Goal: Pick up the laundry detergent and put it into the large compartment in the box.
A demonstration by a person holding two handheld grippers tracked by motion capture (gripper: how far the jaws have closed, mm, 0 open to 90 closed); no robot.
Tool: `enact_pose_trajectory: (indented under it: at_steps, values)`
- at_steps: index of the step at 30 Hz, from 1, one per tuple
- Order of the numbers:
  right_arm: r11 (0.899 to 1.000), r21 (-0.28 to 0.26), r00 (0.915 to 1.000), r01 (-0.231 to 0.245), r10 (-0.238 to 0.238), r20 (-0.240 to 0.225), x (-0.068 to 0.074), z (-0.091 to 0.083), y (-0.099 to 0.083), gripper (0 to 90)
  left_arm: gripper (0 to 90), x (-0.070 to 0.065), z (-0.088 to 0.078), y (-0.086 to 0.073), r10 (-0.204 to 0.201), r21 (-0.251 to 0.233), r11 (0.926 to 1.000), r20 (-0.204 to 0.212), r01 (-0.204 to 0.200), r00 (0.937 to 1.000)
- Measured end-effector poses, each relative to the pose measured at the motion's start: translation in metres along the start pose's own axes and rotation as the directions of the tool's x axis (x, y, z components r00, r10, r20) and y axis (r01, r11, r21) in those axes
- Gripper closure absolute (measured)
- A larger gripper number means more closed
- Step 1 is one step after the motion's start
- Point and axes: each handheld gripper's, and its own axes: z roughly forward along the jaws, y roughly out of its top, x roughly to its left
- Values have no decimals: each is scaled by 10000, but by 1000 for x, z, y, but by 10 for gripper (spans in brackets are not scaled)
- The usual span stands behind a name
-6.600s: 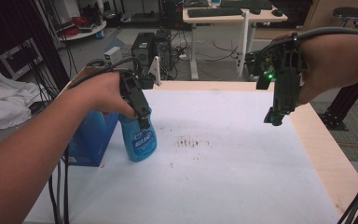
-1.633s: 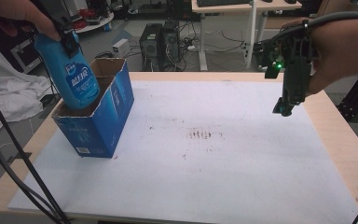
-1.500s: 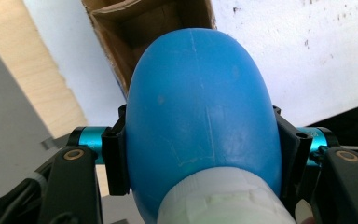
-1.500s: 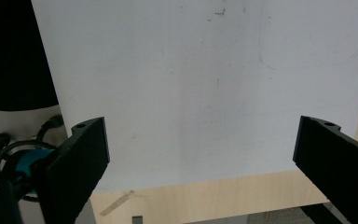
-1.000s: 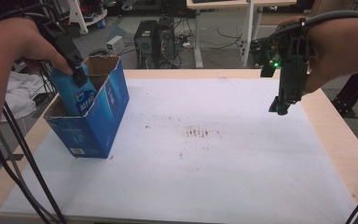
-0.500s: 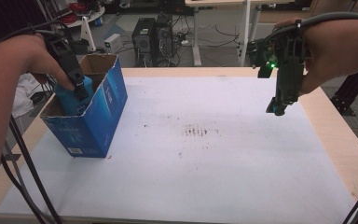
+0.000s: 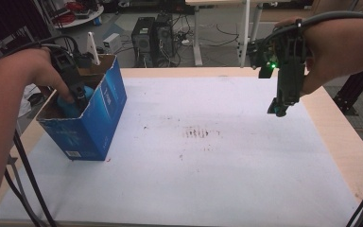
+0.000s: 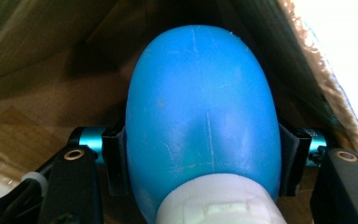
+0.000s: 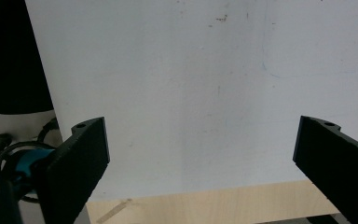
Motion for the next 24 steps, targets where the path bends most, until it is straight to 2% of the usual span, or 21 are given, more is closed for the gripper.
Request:
enact_pose_trajectory:
  at_steps: [5,17,19,24]
  values:
    - [10000,-63,10000,63,-63,23,-1,1,0,25,370,-1,1,1,172,-10,9999,-7,-172,9999]
    - [10000,-70,10000,20,-20,29,0,0,-1,25,362,-1,-1,0,54,18,10000,67,-54,10000]
    - [10000,-44,10000,-30,30,34,1,0,-1,25,343,-1,-2,-1,144,33,9999,59,-144,9999]
    - [9999,-101,10000,-13,14,80,1,-1,-4,25,312,-2,-10,-5,43,-145,9999,-37,-44,10000]
